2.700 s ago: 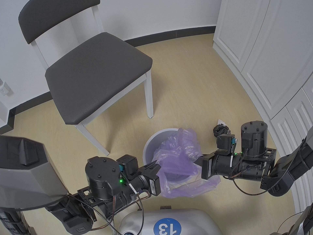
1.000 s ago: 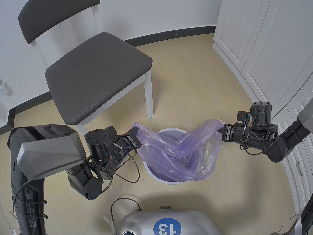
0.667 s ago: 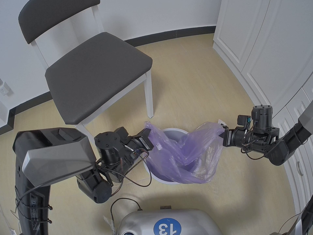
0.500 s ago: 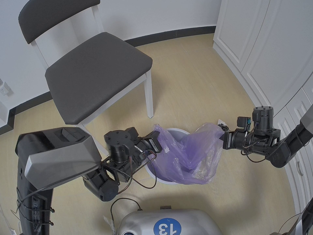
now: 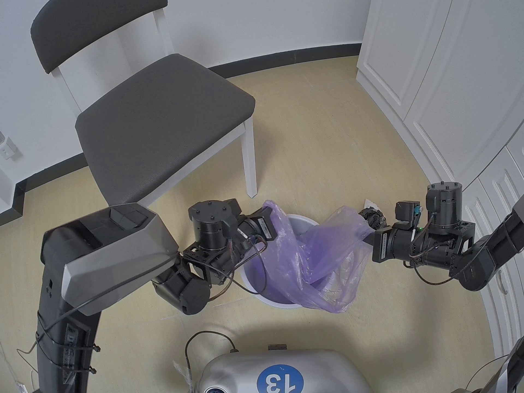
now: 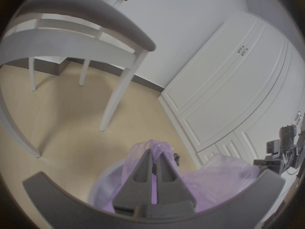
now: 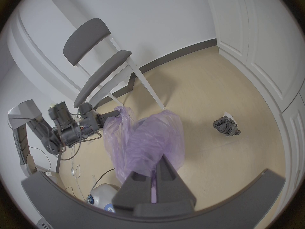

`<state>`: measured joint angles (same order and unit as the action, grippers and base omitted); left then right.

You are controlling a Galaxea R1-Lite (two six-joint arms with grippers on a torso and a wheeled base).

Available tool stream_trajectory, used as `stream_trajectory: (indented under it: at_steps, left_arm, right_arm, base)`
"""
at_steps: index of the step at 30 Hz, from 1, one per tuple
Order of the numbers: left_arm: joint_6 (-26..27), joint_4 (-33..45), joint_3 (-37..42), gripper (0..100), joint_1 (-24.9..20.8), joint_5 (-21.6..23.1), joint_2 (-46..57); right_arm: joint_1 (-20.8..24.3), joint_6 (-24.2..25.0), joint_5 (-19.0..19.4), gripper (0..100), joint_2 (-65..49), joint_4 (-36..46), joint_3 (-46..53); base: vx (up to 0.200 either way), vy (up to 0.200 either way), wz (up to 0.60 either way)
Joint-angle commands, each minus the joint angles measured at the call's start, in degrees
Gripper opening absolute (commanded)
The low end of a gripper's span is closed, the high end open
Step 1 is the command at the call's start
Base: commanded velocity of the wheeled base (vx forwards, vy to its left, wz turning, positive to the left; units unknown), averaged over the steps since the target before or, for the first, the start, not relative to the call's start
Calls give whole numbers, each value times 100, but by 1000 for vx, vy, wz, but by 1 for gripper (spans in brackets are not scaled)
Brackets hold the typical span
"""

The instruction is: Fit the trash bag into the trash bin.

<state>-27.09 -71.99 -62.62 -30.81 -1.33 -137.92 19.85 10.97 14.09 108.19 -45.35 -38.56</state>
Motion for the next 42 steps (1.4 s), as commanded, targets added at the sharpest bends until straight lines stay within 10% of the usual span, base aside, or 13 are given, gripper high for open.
stream_trajectory:
  at_steps: [1,10,20,42]
  left_arm:
    - [-25,-422,330,0,312,1,-472]
    - [11,-1547,1692,0,479,63,-323]
    - [670,-624,3177,0,505,309,697]
    - [881,-404,1042,0,497,300,-674]
  right_arm:
    - [28,-7,-3,0,0,0,6]
    - [-7,-25,-12,0,79,44,-55]
    - [-174,-623,-21,0,-9,1424,-284]
    - [-236,-605,-205,0,1222,1406,-785]
  base:
    - [0,0,0]
    - [0,0,0]
    - [0,0,0]
    - [0,0,0]
